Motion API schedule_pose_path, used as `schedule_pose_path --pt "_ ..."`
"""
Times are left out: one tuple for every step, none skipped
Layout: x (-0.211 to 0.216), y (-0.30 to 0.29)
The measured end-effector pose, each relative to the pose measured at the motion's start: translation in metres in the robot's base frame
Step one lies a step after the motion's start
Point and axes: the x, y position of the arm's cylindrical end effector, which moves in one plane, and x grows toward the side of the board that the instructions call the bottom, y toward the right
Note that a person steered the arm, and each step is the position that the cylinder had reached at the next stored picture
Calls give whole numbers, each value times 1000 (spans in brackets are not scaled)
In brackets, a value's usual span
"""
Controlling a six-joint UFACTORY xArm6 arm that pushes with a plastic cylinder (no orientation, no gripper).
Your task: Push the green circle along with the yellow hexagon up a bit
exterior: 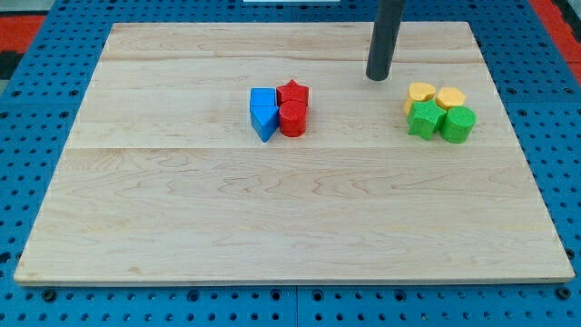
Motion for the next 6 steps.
schedule_pose_path --pt "35 -3" --pt "79 -3" --pt "124 -3" --pt "165 19" --pt "168 57" --pt "159 76"
